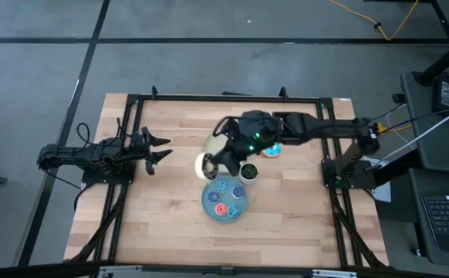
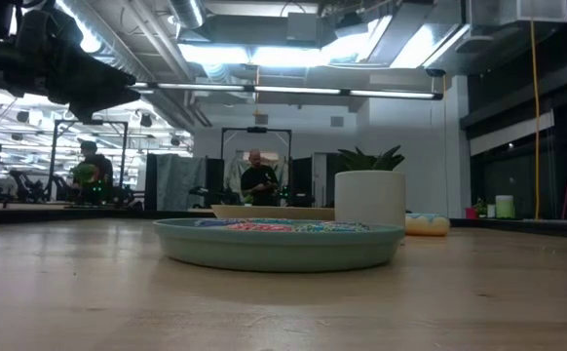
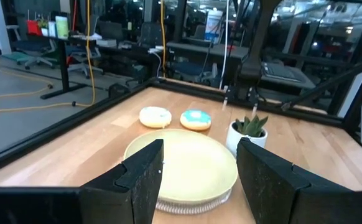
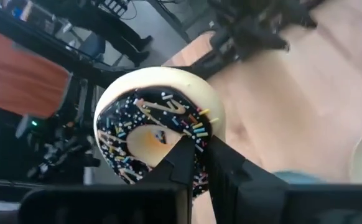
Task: Pick & Place donuts
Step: Put the large black donut on the gray plate
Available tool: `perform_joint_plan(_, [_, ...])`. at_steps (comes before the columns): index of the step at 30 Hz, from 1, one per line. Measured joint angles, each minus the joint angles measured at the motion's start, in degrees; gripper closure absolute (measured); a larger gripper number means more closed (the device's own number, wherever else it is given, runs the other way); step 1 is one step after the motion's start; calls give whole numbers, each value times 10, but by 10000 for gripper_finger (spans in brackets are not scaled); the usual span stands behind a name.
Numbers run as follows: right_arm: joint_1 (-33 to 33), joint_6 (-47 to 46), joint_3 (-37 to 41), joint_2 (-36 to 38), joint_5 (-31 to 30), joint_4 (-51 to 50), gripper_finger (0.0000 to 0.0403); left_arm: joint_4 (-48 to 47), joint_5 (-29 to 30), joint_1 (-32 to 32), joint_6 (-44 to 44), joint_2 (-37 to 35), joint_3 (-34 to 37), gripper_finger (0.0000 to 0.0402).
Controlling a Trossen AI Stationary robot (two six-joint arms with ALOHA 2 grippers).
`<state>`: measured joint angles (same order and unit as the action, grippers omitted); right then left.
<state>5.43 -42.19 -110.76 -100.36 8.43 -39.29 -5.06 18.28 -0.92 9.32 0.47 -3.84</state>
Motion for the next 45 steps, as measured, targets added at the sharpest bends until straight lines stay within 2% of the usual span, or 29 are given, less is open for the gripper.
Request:
perform_joint_plan(8, [-31,144,-135,-33,1,-79,368,3,0,0,0,0,0,205])
perform_joint_plan(20, [-57,319,-233,-34,2,-104,368,5,0,0,0,0,0,205])
perform_joint_plan(33, [-66,470,-243,-23,1,-118,368,5,0,0,0,0,0,205])
perform_joint_plan(45, [-103,578,-243,-30,0,-136,368,5,0,0,0,0,0,205])
